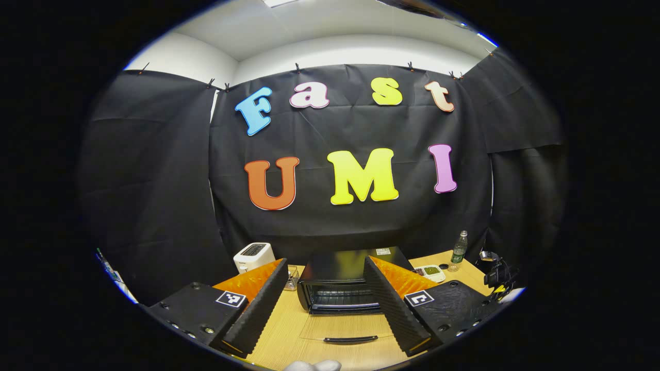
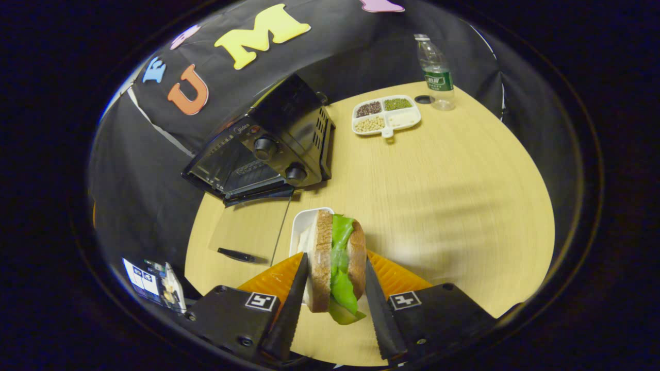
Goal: Open the electric oven with the left hand, put the food in, and close the electric oven.
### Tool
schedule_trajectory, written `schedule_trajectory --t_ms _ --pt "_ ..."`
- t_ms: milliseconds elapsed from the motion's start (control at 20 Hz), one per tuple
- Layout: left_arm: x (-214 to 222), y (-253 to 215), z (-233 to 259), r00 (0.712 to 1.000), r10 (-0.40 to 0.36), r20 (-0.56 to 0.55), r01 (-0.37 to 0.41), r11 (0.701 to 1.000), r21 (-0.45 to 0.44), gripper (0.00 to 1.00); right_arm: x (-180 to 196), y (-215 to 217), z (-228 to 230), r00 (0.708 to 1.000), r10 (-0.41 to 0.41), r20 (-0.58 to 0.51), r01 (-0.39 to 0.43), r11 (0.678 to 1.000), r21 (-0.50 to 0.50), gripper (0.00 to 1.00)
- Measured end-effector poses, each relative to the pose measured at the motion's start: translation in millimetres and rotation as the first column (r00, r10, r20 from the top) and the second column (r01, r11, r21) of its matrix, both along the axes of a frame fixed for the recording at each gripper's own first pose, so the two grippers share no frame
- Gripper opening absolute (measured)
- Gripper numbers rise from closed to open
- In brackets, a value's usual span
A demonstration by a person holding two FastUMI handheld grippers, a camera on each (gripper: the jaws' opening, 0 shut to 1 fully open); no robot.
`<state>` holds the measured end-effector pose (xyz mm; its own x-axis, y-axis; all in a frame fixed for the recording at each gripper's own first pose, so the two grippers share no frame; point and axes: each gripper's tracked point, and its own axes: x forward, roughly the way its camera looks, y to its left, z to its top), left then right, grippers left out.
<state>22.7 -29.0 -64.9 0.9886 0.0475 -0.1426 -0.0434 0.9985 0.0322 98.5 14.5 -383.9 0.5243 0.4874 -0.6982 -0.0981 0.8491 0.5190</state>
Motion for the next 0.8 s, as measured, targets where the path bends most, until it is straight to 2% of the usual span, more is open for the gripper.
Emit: schedule_trajectory --t_ms 100,150,200,400,450,550,600,700,800 --pt "3 -4 -4 1.0 -0.002 -0.013 0.002 1.0 -0.003 0.96 -1 1 3 1.0 -0.005 -0.022 0.006 0.999 0.044 0.55" --pt "5 -5 -4 1.0 -0.004 -0.017 0.004 1.0 -0.007 0.96 -1 2 6 1.0 -0.004 -0.025 0.005 0.998 0.059 0.56" --pt "6 -5 -4 1.0 -0.005 -0.015 0.005 1.0 -0.008 0.96 0 4 9 1.0 -0.001 -0.02 0.002 0.998 0.069 0.45" --pt "9 -6 -2 1.0 -0.023 -0.005 0.023 1.0 -0.009 0.96 -3 8 19 1.0 0.026 0.012 -0.026 0.999 0.035 0.39" --pt "9 -6 -2 1.0 -0.028 -0.006 0.028 1.0 -0.012 0.96 -4 10 25 1.0 0.023 0.021 -0.024 0.999 0.032 0.34" --pt "7 -1 1 0.999 -0.034 0.002 0.034 0.999 -0.018 0.96 -3 11 40 0.999 0.014 0.051 -0.016 1.0 0.025 0.38" --pt "6 2 2 0.999 -0.034 0.007 0.034 0.999 -0.02 0.96 -2 12 50 0.998 0.004 0.069 -0.006 1.0 0.026 0.34" --pt "4 8 6 0.999 -0.038 0.017 0.039 0.999 -0.022 0.96 -1 20 72 0.995 -0.015 0.096 0.009 0.998 0.06 0.38" --pt "2 15 9 0.999 -0.045 0.028 0.046 0.999 -0.021 0.96 1 36 94 0.992 -0.041 0.123 0.027 0.993 0.118 0.34"
